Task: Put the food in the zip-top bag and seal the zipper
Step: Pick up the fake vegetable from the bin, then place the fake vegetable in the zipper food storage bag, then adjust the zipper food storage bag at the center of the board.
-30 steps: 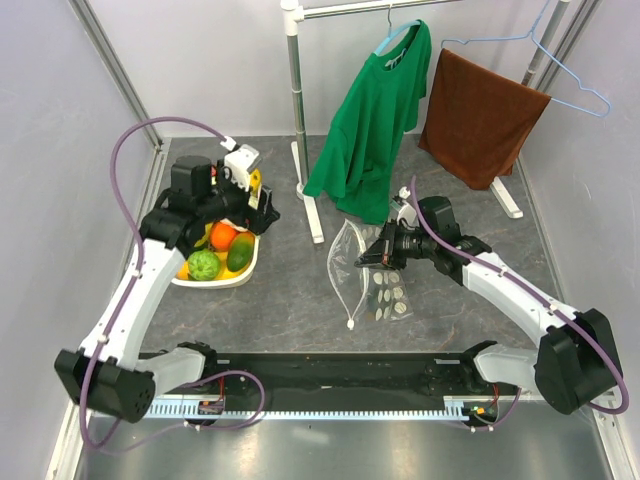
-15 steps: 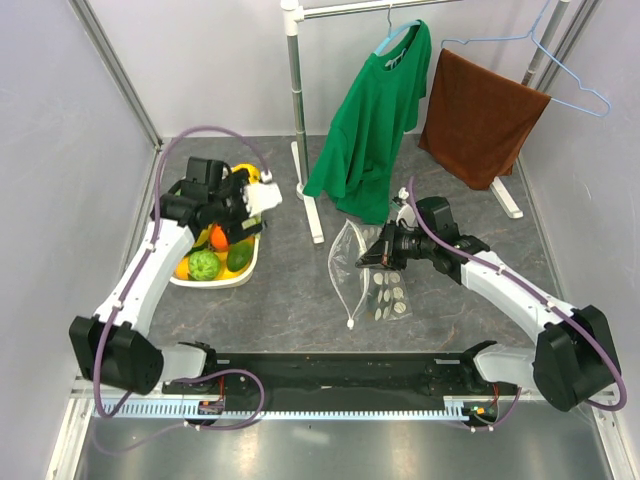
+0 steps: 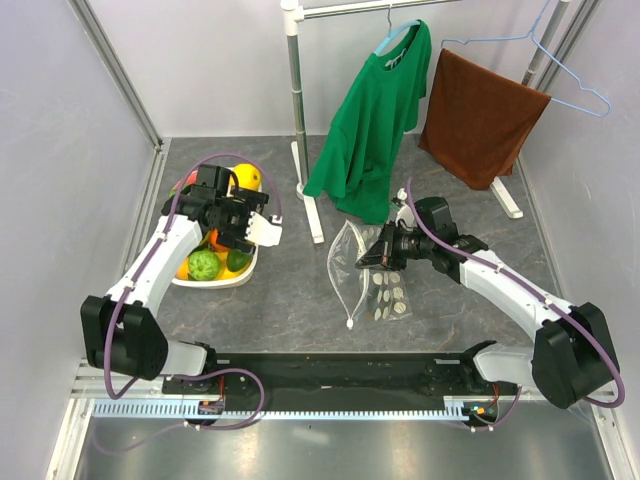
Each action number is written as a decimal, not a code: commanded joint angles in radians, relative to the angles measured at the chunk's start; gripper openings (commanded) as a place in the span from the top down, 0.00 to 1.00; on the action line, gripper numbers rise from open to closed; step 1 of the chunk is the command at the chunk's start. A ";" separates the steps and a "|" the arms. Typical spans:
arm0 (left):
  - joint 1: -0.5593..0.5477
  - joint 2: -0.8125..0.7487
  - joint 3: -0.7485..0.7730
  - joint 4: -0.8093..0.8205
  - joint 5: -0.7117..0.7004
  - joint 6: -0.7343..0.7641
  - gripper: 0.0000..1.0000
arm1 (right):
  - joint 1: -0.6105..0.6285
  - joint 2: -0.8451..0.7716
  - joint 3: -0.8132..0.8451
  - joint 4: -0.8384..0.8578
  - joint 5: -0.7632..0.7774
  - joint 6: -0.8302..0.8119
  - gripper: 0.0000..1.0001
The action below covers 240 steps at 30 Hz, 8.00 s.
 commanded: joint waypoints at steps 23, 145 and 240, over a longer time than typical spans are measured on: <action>0.005 0.095 -0.106 0.175 -0.173 0.256 0.09 | -0.006 0.029 0.011 0.015 -0.008 -0.011 1.00; -0.317 -0.193 -0.335 0.472 0.086 -2.253 0.34 | 0.017 -0.017 -0.079 0.850 -0.384 0.479 1.00; -0.230 -0.297 -0.410 0.483 0.425 -2.391 0.98 | 0.005 0.013 0.195 -0.356 0.038 -0.353 0.28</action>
